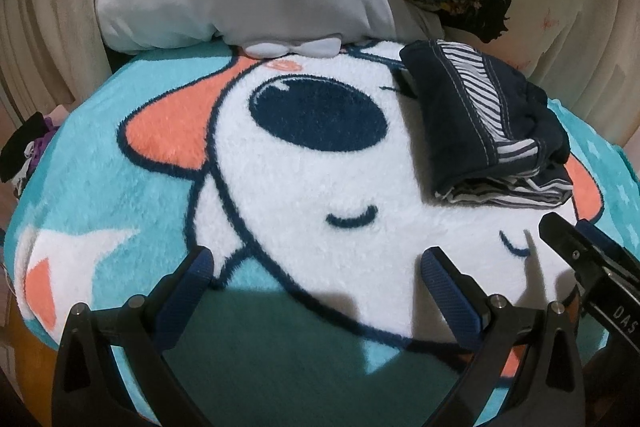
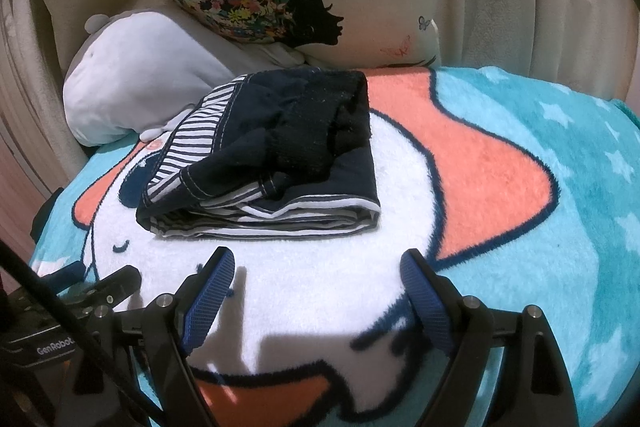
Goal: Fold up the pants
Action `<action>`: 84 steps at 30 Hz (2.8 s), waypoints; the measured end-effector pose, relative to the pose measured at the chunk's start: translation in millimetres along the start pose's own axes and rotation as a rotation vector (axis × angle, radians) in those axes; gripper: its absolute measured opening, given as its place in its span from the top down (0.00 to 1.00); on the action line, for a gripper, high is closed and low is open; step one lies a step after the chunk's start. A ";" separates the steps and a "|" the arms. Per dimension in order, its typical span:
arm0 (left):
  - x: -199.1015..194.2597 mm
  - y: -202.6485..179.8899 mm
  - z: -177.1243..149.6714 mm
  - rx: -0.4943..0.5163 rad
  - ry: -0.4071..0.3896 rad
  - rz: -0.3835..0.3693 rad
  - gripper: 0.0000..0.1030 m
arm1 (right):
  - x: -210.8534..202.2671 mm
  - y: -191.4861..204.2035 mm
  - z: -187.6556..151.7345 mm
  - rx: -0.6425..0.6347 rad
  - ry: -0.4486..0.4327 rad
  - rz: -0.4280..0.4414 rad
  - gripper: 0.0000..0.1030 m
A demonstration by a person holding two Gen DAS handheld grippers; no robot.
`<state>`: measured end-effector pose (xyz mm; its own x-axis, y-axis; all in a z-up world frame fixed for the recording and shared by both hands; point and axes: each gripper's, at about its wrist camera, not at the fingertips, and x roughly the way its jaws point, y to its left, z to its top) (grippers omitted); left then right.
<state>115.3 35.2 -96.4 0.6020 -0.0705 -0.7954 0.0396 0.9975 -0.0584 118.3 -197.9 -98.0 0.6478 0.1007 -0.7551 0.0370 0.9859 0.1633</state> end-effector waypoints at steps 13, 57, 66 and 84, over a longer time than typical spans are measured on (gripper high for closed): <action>1.2 -2.0 -1.7 0.011 -0.009 0.013 0.00 | -0.2 -0.3 0.2 0.002 0.000 0.002 0.14; -63.2 -14.8 49.2 0.114 -0.149 0.004 0.00 | -41.6 -32.7 45.5 0.048 -0.090 -0.049 0.12; -46.7 -20.1 51.9 0.134 -0.102 0.002 0.00 | -24.5 -20.5 50.7 0.006 -0.056 -0.028 0.12; -5.2 -20.9 80.8 0.092 -0.042 -0.167 0.00 | 6.9 -54.1 84.7 0.160 0.015 0.175 0.12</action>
<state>175.7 15.1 -42.3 0.6133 -0.2367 -0.7535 0.2133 0.9682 -0.1306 185.1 -261.9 -58.3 0.6440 0.2714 -0.7153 0.0457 0.9197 0.3900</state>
